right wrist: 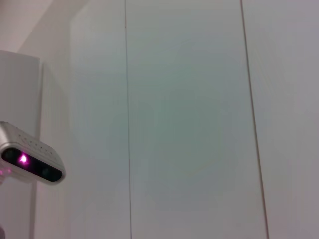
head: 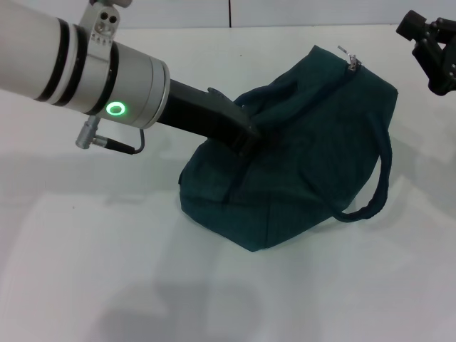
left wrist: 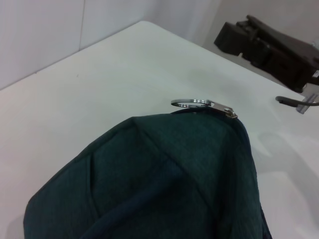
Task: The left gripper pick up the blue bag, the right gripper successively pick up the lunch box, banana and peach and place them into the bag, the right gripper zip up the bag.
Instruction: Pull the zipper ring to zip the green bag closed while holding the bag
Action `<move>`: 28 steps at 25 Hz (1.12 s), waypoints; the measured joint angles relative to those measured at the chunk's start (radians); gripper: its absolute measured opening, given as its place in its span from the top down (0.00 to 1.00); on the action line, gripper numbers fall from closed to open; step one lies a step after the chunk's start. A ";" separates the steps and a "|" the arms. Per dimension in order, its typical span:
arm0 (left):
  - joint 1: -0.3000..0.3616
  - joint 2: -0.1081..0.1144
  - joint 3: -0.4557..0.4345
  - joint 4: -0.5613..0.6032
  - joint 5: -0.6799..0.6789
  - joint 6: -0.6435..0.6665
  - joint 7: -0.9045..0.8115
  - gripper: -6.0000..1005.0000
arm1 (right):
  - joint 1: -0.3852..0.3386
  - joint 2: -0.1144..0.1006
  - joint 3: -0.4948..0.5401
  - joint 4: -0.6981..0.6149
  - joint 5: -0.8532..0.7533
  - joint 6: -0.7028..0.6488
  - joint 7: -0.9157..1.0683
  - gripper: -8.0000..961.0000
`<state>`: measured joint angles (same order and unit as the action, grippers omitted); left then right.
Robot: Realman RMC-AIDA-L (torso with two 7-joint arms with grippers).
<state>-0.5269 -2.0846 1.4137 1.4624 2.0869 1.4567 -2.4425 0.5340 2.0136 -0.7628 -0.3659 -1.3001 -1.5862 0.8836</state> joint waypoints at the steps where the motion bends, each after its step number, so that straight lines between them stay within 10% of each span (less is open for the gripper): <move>1: 0.000 0.000 -0.001 0.000 -0.001 0.000 0.002 0.91 | 0.000 0.000 0.000 0.001 0.000 0.003 0.000 0.99; 20: -0.019 0.003 -0.001 0.047 0.006 0.068 0.121 0.93 | -0.015 -0.012 -0.012 -0.005 0.013 0.055 0.118 0.99; 28: -0.035 0.007 -0.004 0.076 0.024 0.101 0.174 0.93 | -0.002 -0.036 -0.041 -0.039 -0.100 0.058 0.220 0.67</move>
<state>-0.5615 -2.0771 1.4098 1.5389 2.1113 1.5577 -2.2689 0.5324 1.9778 -0.8034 -0.4049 -1.4004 -1.5281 1.1036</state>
